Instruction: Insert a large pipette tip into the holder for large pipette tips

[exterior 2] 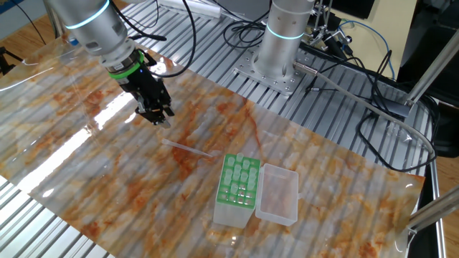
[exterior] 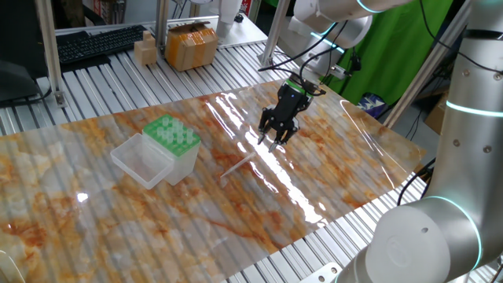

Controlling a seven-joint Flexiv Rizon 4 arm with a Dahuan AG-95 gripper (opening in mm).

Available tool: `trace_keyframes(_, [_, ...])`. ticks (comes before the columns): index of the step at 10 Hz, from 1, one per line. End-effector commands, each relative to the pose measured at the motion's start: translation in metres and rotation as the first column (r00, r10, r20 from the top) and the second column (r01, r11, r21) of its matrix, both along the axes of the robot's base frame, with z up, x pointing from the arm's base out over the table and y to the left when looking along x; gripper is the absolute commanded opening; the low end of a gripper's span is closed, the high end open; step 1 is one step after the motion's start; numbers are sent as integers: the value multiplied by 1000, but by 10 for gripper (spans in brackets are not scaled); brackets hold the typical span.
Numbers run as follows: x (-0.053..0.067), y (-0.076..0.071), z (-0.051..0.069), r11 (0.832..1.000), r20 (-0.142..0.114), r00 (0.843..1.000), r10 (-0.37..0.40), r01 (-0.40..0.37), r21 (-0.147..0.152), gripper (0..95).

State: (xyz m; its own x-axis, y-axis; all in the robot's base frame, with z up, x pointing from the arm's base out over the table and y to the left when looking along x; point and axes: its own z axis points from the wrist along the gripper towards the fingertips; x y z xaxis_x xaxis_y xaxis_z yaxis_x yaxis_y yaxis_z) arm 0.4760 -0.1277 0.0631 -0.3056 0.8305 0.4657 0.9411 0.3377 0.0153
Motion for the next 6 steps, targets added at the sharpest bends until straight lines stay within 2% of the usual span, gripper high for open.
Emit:
trace_keyframes(1, [3, 4, 3, 1000, -4, 1000, -7, 7, 2, 380])
trace_keyframes(6, [4, 9, 6, 1000, -19, 1000, -18, 19, 2, 380])
